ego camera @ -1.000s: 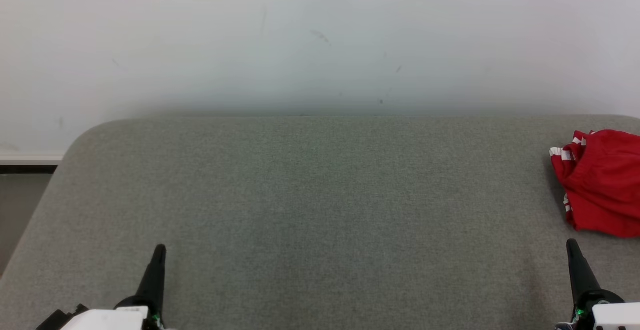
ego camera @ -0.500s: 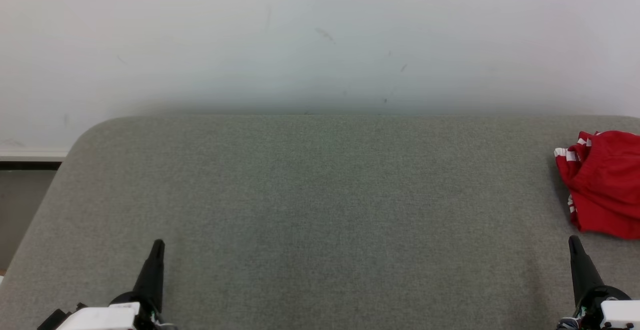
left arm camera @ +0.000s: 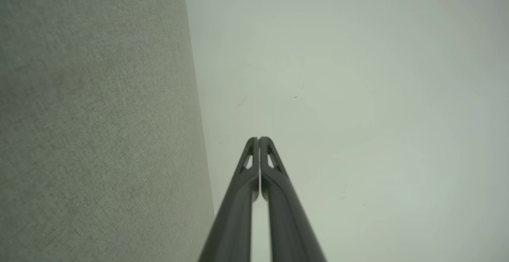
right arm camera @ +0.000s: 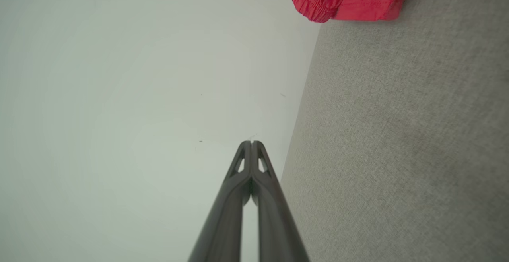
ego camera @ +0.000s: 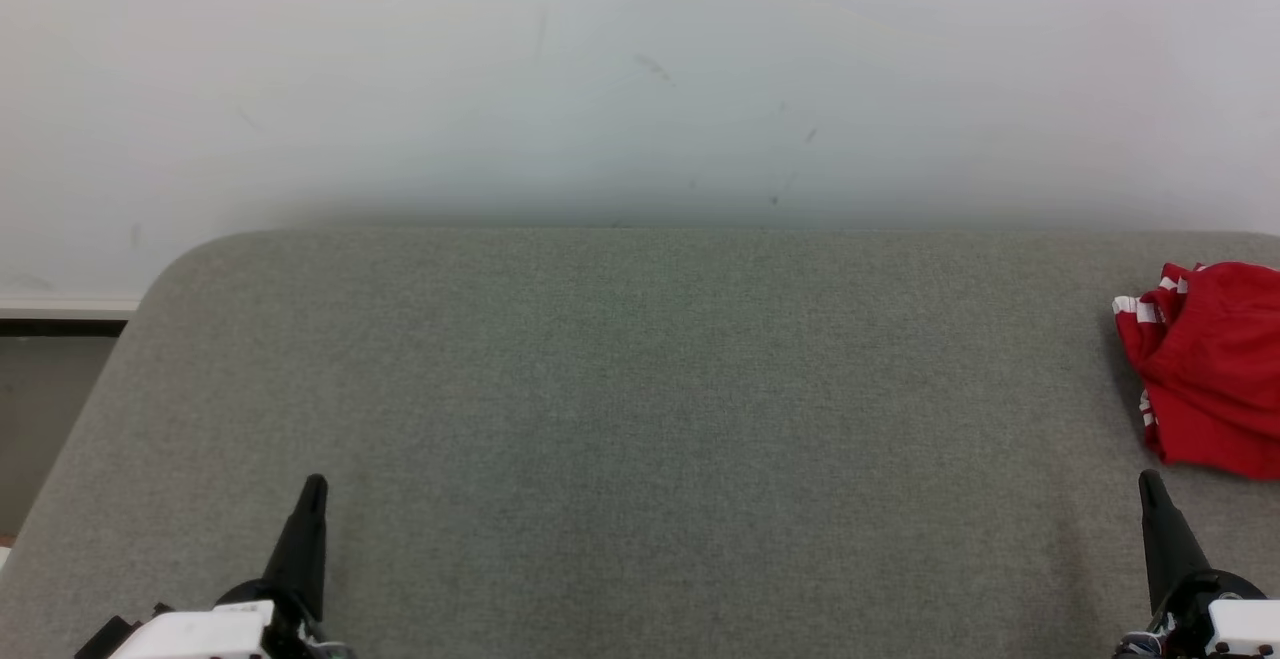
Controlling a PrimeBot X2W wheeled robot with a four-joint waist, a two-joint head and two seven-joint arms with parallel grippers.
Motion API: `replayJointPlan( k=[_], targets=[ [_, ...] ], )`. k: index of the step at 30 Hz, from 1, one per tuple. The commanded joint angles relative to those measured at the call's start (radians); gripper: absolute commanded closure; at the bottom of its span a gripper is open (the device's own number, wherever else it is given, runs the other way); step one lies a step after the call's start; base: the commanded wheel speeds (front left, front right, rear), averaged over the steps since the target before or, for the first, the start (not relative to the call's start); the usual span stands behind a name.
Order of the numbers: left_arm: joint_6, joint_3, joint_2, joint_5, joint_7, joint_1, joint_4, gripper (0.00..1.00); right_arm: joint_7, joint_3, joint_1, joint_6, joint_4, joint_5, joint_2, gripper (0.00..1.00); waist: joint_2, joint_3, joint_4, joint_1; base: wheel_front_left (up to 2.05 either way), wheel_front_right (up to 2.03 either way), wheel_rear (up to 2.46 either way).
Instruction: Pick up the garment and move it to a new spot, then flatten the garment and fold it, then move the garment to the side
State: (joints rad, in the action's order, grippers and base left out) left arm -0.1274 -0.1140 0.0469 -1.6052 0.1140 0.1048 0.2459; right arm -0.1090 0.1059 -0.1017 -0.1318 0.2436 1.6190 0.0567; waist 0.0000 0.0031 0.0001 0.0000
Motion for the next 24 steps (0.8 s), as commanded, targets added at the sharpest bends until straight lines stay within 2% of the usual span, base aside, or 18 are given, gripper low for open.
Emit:
replayJointPlan(
  k=[1, 24],
  targets=[
    [-0.006, -0.002, 0.006, -0.014, 0.004, 0.009, 0.0, 1.0, -0.002, 0.004, -0.012, 0.002, 0.002, 0.0, -0.002, 1.0, 0.0, 0.0, 0.0, 0.0, 0.0, 0.0, 0.0],
    [-0.006, -0.002, 0.006, -0.014, 0.004, 0.008, 0.0, 1.0, -0.003, 0.007, -0.012, 0.002, 0.002, -0.004, -0.004, 1.0, 0.0, 0.0, 0.0, 0.0, 0.0, 0.0, 0.0]
  ],
)
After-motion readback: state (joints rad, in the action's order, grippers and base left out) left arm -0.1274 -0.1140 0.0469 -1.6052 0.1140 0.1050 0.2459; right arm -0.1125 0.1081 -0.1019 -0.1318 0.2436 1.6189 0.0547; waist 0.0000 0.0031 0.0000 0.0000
